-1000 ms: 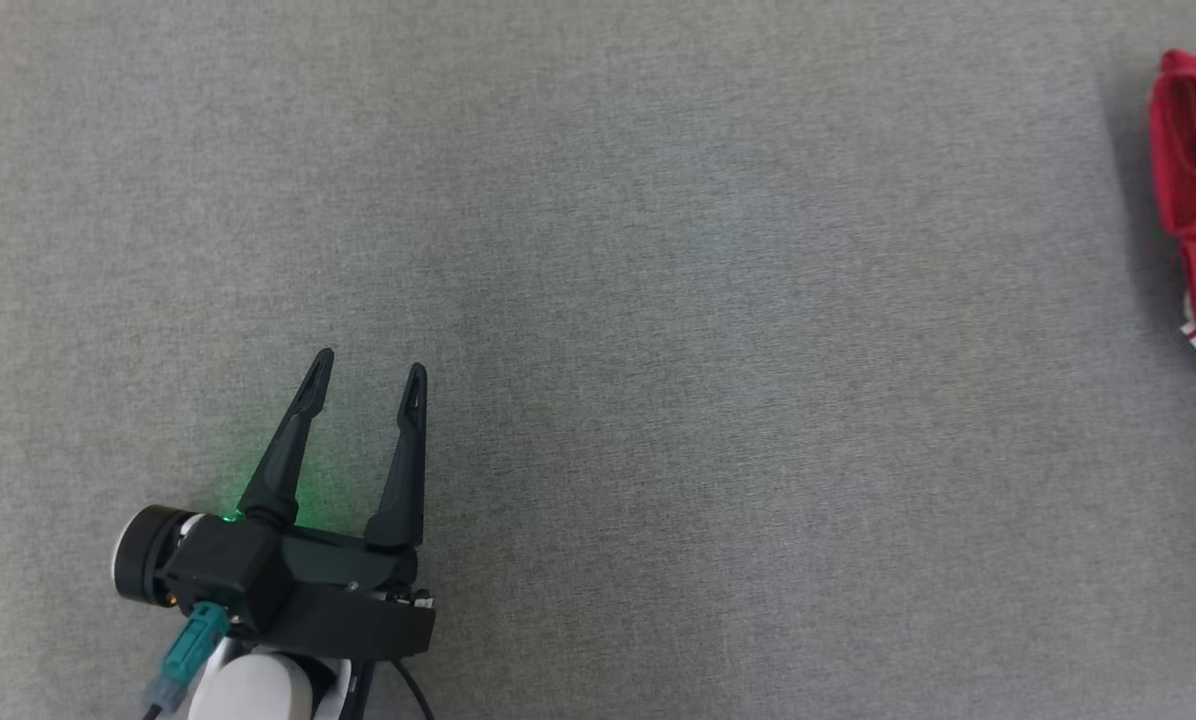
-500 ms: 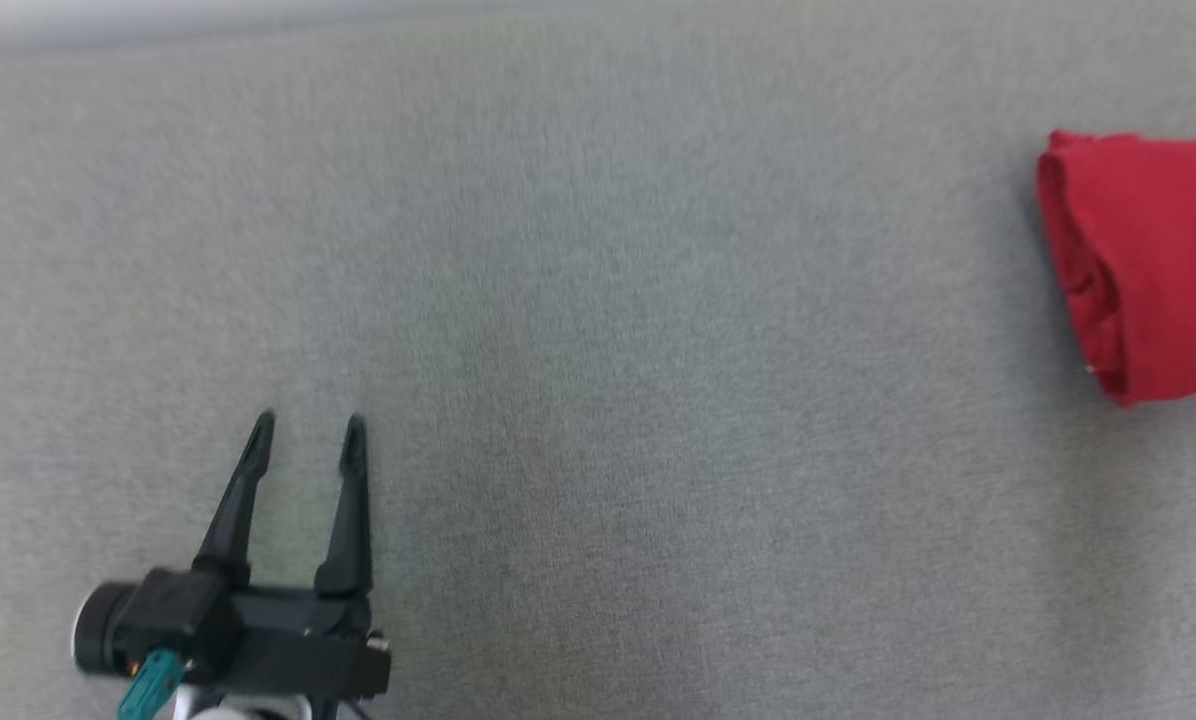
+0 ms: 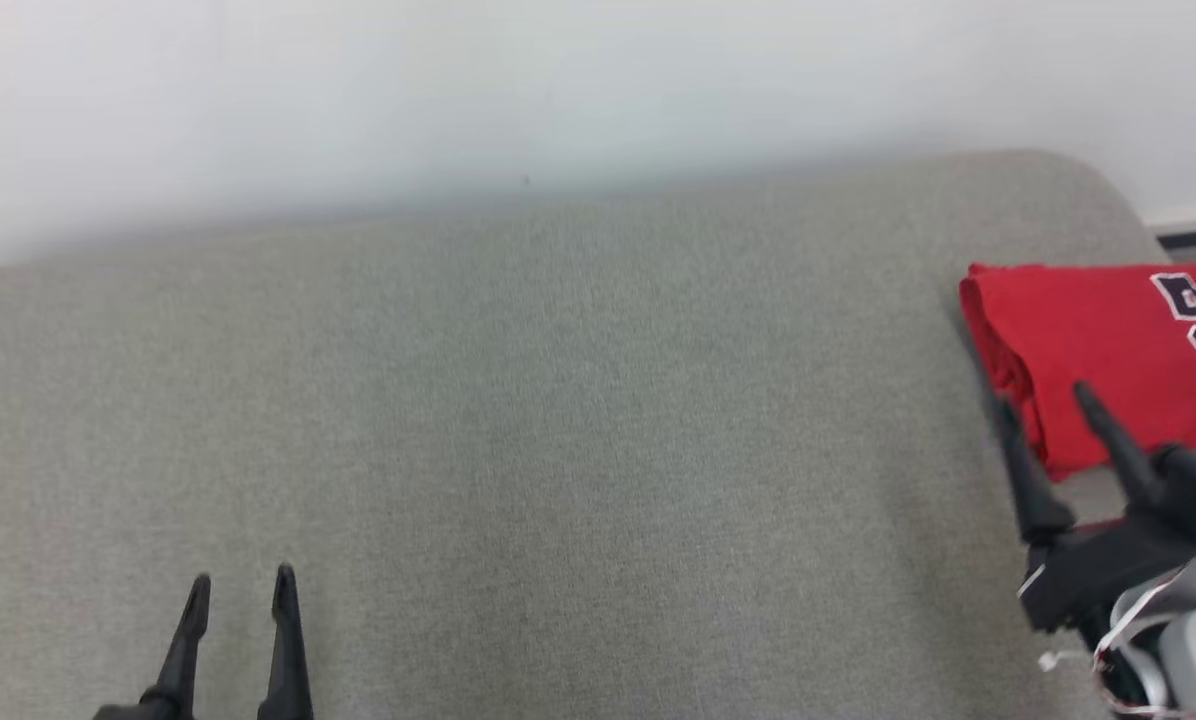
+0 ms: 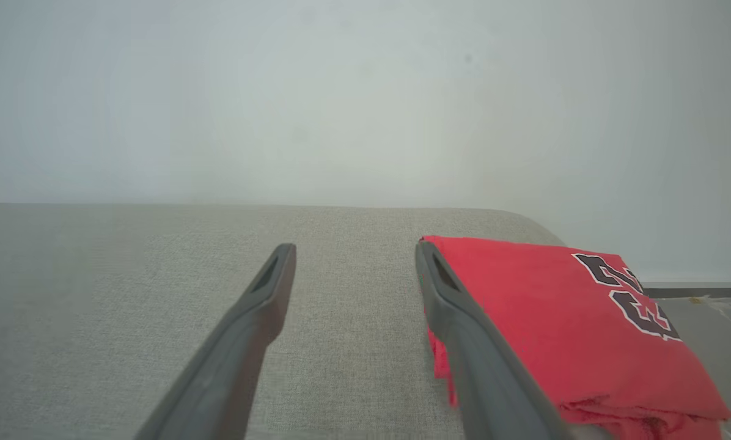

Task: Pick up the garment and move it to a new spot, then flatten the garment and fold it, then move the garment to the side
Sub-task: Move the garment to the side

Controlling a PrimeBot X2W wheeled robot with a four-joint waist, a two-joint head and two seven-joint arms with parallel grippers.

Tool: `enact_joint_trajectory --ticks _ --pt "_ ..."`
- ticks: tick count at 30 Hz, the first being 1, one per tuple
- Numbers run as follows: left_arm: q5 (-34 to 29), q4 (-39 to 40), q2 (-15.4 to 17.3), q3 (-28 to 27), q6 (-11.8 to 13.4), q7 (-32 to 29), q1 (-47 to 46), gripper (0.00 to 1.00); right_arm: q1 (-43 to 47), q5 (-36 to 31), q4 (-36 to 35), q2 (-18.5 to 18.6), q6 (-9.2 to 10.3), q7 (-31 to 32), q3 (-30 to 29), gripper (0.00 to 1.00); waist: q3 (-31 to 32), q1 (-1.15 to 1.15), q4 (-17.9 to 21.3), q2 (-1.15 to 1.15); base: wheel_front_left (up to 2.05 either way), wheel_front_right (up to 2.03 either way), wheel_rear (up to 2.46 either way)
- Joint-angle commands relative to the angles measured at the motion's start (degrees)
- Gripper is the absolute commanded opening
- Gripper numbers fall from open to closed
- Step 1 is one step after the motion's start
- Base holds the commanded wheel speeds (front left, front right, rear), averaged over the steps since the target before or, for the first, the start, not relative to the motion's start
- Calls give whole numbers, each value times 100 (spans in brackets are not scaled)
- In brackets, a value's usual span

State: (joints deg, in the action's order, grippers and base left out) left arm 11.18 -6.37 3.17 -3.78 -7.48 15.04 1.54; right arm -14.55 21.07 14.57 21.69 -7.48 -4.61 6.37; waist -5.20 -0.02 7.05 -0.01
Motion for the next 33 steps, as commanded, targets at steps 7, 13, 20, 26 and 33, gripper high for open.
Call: enact_joint_trajectory --ticks 7,13,20,26,33 --pt "94 -98 -28 -226 67 16 400 100 417 208 241 -177 2 -250 360 100 572 2 -74 1 0 0 0" --pt "150 -192 -32 -401 104 16 540 100 561 195 528 -326 2 -492 531 100 685 2 -77 1 0 0 0" --pt "238 -345 -32 -406 138 16 569 100 710 122 818 -540 2 -731 577 100 833 2 -116 1 0 0 0" --pt "424 -503 -30 -369 177 16 535 100 794 56 908 -695 2 -867 648 100 922 2 -190 1 0 0 0" --pt "416 -476 -33 -436 250 16 596 100 894 39 946 -809 2 -928 715 100 977 2 -242 1 0 0 0"
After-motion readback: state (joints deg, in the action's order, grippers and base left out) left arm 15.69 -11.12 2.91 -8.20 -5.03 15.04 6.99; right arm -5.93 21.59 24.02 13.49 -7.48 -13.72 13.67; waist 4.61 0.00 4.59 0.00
